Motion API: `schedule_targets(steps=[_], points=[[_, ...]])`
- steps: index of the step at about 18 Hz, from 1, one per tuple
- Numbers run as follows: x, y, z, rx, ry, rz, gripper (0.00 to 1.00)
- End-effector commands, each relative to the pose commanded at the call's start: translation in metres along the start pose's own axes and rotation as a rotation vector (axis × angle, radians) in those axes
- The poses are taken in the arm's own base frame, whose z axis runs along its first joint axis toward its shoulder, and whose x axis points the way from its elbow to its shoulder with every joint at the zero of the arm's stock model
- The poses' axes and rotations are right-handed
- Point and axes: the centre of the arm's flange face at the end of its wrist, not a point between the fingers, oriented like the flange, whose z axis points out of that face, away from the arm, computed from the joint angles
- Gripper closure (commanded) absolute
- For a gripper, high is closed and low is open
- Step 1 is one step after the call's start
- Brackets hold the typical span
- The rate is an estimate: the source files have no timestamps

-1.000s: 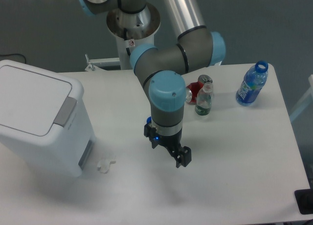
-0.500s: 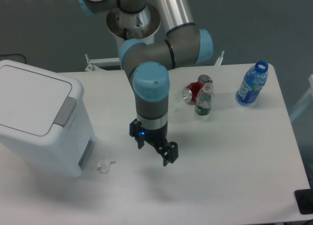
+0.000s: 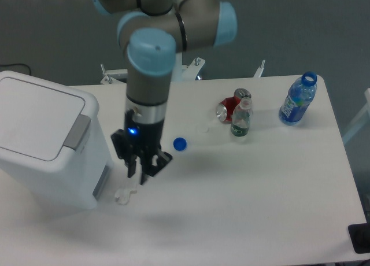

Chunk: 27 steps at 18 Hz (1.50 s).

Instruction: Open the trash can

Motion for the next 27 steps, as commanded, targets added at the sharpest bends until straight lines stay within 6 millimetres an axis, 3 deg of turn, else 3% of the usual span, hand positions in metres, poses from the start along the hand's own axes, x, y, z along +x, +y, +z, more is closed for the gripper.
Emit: schedule_targets(steps=[7, 13, 27], points=[[0.029, -0.018, -0.028, 0.057, 0.054, -0.049, 1.0], [0.043, -0.013, -0.042, 0.026, 0.107, -0.061, 1.0], [0.045, -0.009, -0.034, 0.01, 0.121, -0.067, 1.0]])
